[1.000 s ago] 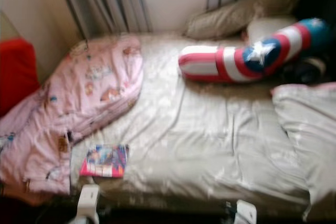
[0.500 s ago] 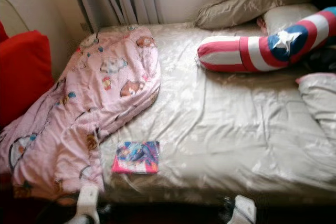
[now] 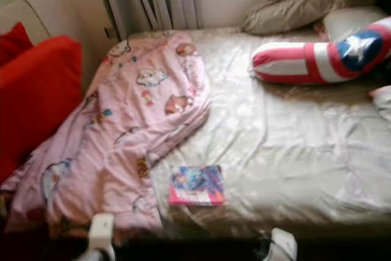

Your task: Clean up the room

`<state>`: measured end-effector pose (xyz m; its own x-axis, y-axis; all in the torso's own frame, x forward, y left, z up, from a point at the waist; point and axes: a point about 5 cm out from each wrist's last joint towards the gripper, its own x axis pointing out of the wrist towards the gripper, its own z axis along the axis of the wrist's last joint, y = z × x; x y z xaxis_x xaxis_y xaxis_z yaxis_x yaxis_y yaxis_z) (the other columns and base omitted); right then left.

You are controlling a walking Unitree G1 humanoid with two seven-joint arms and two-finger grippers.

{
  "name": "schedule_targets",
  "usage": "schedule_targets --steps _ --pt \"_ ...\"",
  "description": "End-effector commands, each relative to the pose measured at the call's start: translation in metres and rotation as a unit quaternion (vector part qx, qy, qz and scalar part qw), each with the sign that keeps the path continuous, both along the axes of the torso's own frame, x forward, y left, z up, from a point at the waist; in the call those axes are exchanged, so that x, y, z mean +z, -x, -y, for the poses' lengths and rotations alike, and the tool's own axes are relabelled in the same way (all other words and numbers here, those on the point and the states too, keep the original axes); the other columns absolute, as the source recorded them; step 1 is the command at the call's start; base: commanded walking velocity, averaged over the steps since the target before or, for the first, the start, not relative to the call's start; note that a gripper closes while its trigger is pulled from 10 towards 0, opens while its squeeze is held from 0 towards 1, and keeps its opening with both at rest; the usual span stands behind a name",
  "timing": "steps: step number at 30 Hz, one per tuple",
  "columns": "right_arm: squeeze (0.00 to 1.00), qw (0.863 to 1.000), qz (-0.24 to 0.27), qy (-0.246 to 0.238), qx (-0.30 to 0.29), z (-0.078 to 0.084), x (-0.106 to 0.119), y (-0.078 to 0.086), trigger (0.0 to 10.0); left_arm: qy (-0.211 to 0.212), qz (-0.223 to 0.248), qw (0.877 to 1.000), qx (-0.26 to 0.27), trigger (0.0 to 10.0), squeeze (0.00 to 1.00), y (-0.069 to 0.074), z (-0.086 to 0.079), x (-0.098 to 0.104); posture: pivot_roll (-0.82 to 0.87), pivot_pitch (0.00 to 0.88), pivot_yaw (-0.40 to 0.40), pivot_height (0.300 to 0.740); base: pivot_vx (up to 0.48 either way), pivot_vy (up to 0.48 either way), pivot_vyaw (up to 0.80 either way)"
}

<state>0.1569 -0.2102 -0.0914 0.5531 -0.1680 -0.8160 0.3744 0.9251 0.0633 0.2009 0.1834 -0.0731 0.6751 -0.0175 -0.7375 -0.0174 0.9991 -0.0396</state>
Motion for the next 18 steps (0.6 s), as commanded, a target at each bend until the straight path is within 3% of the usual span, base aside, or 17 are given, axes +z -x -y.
schedule_targets --steps 1,14,18 --pt "0.0 1.0 0.003 -0.01 0.0 -0.0069 -0.0002 -0.0027 10.0 -0.011 0.005 1.0 0.003 10.0 0.0 -0.002 -0.0093 0.0024 0.01 0.027 0.046 0.74 0.0 0.0 0.0" --pt "0.0 1.0 0.008 -0.014 0.023 -0.0088 -0.0001 -0.0027 10.0 -0.005 0.0 1.0 0.006 10.0 0.0 0.0025 -0.0096 0.0001 0.01 0.014 0.042 0.74 0.0 0.0 0.0" --pt "0.0 1.0 0.012 -0.018 0.022 -0.0095 0.0002 -0.0034 10.0 -0.003 0.001 1.0 0.007 10.0 0.0 0.0028 -0.0096 0.0001 0.01 0.008 0.041 0.74 0.266 0.0 0.72"
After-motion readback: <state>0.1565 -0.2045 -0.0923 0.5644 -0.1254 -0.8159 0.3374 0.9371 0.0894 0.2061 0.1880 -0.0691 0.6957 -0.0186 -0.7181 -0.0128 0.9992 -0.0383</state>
